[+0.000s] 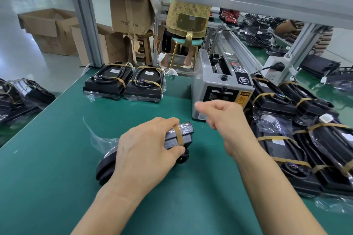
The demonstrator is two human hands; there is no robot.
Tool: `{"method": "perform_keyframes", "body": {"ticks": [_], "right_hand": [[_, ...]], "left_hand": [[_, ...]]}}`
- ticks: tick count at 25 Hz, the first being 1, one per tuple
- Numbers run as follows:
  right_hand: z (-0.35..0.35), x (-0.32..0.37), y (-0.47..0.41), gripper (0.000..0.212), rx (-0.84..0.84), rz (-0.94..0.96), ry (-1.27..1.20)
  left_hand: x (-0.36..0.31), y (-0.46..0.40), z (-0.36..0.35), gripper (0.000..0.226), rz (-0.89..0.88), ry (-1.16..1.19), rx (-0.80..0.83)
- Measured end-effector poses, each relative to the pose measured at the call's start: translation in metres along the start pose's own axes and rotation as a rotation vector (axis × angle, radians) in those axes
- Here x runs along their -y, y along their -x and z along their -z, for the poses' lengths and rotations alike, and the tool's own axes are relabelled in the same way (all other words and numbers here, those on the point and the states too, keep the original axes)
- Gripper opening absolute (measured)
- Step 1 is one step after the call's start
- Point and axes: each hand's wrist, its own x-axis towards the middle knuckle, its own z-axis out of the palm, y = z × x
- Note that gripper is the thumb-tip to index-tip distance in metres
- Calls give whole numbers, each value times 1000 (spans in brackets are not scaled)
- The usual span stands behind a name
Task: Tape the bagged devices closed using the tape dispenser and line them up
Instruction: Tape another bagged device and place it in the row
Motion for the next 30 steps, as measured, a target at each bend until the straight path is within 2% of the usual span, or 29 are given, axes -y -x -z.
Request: {"method": "perform_keyframes", "body": {"ticks": [1,2,8,11,18,21,24,26,28,30], "right_hand": [[-2,4,16,20,117,27,-2],[-4,6,28,19,163,52,2],[-6,0,46,12,55,73,61],[-10,-1,48,13,81,65,76],[-7,-11,48,16,164,-3,-144],[6,-9,46,14,194,3,-159],[18,0,50,56,372,228,77],[19,10,52,75,477,401,235],[22,20,49,85,490,501,378],[26,32,45,85,484,523,475]], "left_hand": [[0,0,0,53,2,-1,-3],[0,0,-1,53,5,0,-8],[-4,5,-1,52,-8,8,-40],[-5,4,-1,51,-8,17,-48],[-1,3,2,53,-57,47,-18],[14,-1,13,56,-60,324,-22],[30,-7,21,52,-78,693,-40],[34,-7,21,53,-145,934,-9],[37,-6,16,57,-180,1160,24],[42,-5,10,63,-170,1325,29]]}}
